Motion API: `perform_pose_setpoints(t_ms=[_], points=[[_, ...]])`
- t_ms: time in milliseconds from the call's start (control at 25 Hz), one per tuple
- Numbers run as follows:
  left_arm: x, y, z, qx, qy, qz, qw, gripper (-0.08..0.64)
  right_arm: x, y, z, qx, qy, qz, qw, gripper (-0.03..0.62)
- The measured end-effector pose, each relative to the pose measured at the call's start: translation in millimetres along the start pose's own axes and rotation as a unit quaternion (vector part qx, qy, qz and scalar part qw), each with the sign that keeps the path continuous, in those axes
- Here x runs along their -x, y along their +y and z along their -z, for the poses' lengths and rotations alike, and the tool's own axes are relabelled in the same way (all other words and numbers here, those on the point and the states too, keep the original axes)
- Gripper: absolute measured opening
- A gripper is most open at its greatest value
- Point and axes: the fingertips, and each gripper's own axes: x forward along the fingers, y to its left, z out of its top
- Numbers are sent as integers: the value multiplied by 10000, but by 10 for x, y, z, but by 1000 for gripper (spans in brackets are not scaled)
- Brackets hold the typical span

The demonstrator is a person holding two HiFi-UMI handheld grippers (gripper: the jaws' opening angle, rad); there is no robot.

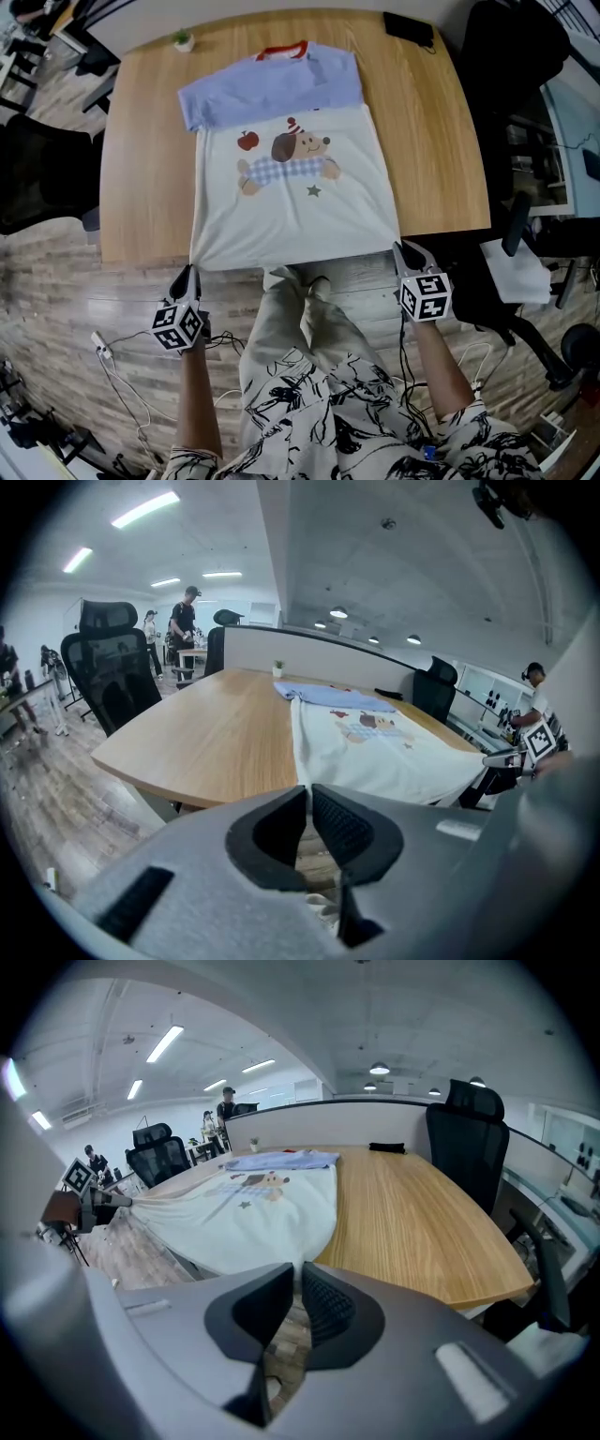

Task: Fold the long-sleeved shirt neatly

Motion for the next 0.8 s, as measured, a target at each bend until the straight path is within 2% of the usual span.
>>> perform_pose_setpoints(t_ms=[120,280,640,800], points=[[100,-42,-273,108,-350,60,9993,28,100,-27,-294,-31,-308,-69,9995,40],[198,-113,-831,176,-783,198,9966,28,248,-74,-856,-113,-739,-153,9971,40],[200,-225,-2221,-265,-1645,556,9845,28,343,-156,-2126,-167,-1578,-284,9869,40],[149,-196,-2754,-256,-1886,659,9795,28,277,-201,-2646,-58,-1762,-223,9841,40]])
